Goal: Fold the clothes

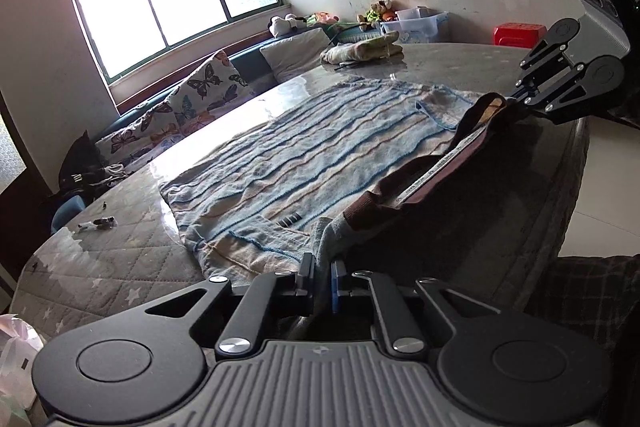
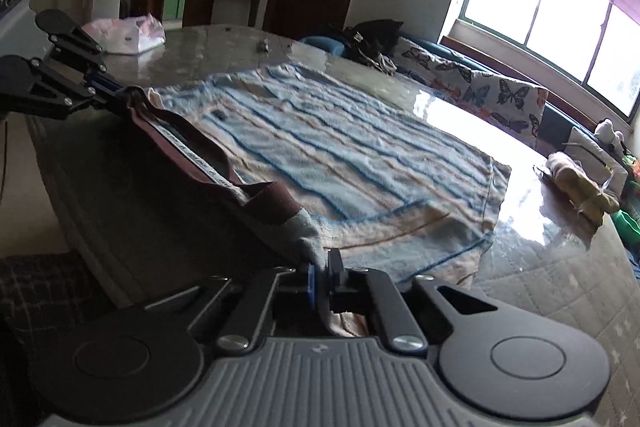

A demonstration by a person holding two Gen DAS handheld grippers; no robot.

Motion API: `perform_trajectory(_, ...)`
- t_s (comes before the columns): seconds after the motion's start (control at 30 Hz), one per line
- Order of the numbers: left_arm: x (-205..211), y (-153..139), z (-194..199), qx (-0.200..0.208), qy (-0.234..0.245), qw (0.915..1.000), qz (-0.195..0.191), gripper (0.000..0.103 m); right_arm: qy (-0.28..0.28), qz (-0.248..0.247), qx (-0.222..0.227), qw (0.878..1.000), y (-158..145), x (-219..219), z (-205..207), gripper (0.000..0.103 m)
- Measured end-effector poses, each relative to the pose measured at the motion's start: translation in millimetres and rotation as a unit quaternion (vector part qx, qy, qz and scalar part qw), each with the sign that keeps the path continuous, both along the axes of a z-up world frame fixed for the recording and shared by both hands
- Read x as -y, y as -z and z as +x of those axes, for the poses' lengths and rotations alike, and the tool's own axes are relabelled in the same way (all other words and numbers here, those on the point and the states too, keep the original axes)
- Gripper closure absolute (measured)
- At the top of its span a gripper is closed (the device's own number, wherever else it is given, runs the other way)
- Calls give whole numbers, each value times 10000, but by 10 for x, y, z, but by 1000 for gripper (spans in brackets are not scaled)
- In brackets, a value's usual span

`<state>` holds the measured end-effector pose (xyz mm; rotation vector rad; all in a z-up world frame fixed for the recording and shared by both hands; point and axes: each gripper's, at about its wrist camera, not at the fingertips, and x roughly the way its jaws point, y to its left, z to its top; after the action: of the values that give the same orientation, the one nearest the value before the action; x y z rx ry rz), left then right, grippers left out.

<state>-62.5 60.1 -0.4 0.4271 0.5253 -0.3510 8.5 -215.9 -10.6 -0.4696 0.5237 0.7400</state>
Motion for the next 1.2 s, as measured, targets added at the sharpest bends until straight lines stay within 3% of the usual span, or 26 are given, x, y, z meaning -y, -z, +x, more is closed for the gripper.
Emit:
perform_trajectory(0.13,-64,-148,-207,10,68,10000,-36,95,-223,28,30,9997,-216,33,-193,99)
perform_trajectory(0.3,-140,-314,-542,-96,242,9997,41,95,-548,118,-277,9980,-472,89,-497,100)
perform_trajectory(0.4,-164,-374,-524,-10,160,9999,-36,95,-652,104,-319,9973,-553,64,-523,100)
perform_trajectory(0.47,-198,-433,-386,45,5,9997,-257,95,-603,166,-285,9976,-606,46,-431,100)
perform_trajectory(0.67,-201,-585,183,358,-216,9985,-366,95,-400,341,-142,9985,-826,6,77,100)
perform_trajectory(0.83,-167,-697,758,438,-280,9984,-205,95,-288,385,-96,9988,-992,-45,611,100)
perform_trajectory(1.03,-149,-782,1495,287,-318,9991,-8,95,-148,289,-150,9994,-1088,-165,1285,100)
perform_trajectory(1.2,-155,-611,2061,-31,-404,9991,78,95,-19,162,-411,9990,-937,-279,1843,100)
